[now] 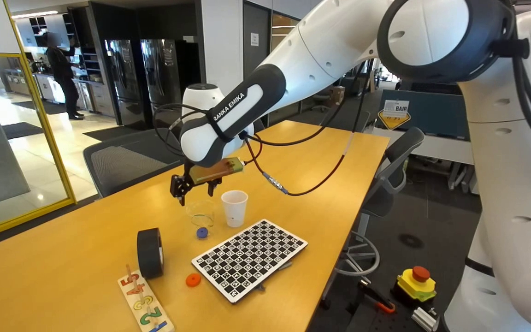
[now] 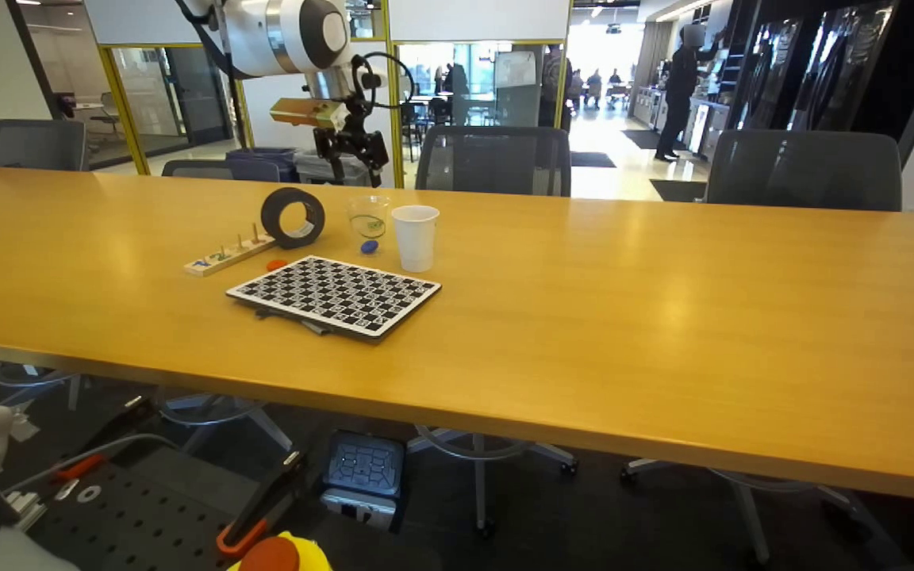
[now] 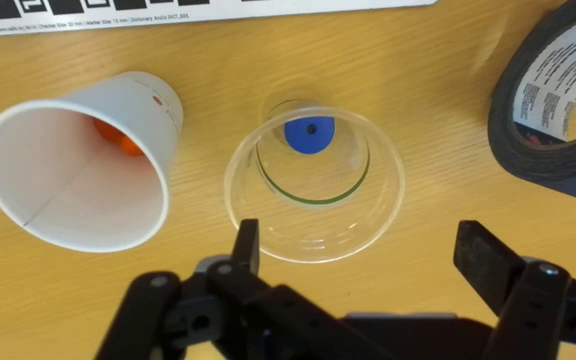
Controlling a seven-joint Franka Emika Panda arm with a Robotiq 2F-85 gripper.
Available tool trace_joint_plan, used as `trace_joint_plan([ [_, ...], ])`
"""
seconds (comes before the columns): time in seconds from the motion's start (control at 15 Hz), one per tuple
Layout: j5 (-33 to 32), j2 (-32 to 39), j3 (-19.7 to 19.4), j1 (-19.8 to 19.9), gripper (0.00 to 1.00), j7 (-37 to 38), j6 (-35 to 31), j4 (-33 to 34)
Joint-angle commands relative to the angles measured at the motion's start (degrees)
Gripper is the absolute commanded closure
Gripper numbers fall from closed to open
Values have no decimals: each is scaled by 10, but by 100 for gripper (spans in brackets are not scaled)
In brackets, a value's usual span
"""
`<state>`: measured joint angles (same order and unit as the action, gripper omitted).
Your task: Put two rings in the clear cup and the rest in the white cup
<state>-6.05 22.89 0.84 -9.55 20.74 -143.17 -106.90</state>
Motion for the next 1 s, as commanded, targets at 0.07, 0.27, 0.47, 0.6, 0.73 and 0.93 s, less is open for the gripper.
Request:
trace_joint_plan([
  [0.07, 0, -94, 22, -24, 0, -15, -19, -114],
  [0.27, 5, -134, 60, -31, 0, -72, -20, -182],
  [0.47, 7, -158, 93, -40, 0, -128, -14, -233],
  [0.6, 3, -161, 111, -45, 0, -167, -5, -251],
  [0.73, 0, -155, 126, -49, 0, -210, -4, -259],
  [0.93, -17, -136, 139, -53, 0, -276, 7, -250],
])
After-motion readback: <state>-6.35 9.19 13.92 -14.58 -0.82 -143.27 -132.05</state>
